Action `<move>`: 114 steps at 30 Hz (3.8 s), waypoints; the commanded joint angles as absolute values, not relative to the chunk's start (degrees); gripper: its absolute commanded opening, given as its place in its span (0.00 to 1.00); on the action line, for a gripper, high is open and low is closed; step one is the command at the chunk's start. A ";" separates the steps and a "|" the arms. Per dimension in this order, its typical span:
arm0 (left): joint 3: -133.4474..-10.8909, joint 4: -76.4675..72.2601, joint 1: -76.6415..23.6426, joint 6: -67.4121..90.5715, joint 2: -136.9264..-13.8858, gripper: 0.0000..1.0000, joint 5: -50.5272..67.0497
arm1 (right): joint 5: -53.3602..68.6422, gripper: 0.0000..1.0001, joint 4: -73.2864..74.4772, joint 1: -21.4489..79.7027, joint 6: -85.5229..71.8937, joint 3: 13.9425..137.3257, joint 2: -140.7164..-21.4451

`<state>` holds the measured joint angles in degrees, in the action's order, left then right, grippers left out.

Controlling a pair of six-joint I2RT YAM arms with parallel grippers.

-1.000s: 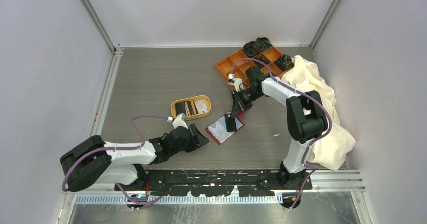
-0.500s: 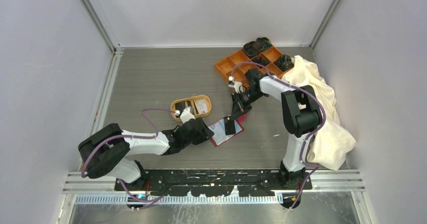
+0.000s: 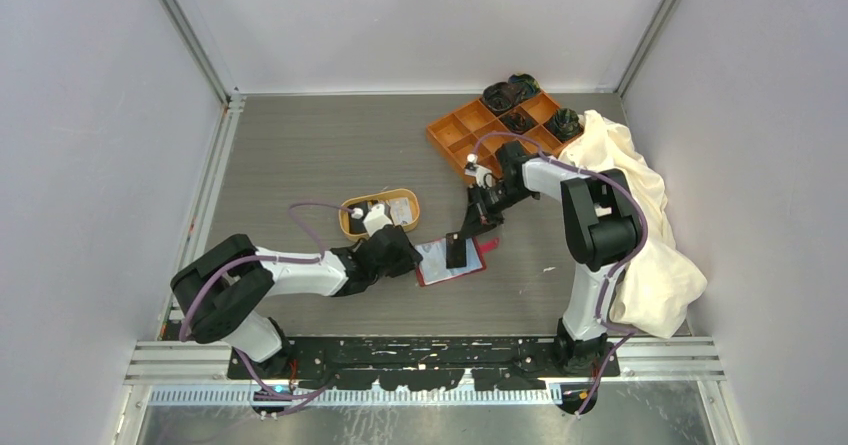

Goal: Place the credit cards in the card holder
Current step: Insert the credit card into the card holder.

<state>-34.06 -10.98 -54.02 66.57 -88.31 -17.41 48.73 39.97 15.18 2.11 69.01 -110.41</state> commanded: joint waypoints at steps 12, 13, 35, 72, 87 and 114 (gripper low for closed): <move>-34.73 -5.16 -53.10 60.99 -90.92 0.32 -15.28 | 50.68 0.01 28.97 12.35 -6.76 62.69 -106.30; -35.02 -4.92 -53.00 60.63 -91.01 0.33 -14.82 | 50.75 0.01 28.93 12.44 -6.77 62.55 -106.75; -34.16 -3.18 -52.56 61.38 -91.29 0.19 -13.74 | 54.97 0.01 16.71 9.81 -18.20 53.90 -103.64; -25.73 -11.17 -52.34 57.75 -82.12 0.58 -1.13 | 54.90 0.01 5.83 8.34 -21.40 44.29 -99.82; -27.24 -11.51 -52.42 61.08 -89.51 0.24 -2.43 | 55.67 0.01 5.55 11.59 -20.56 43.88 -99.78; -29.76 -10.90 -48.62 57.38 -93.17 0.19 -2.66 | 53.39 0.01 22.60 15.32 -11.76 49.57 -101.03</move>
<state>-30.63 -19.75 -50.35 61.04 -89.91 0.80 52.95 15.90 13.87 -15.88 47.51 -101.38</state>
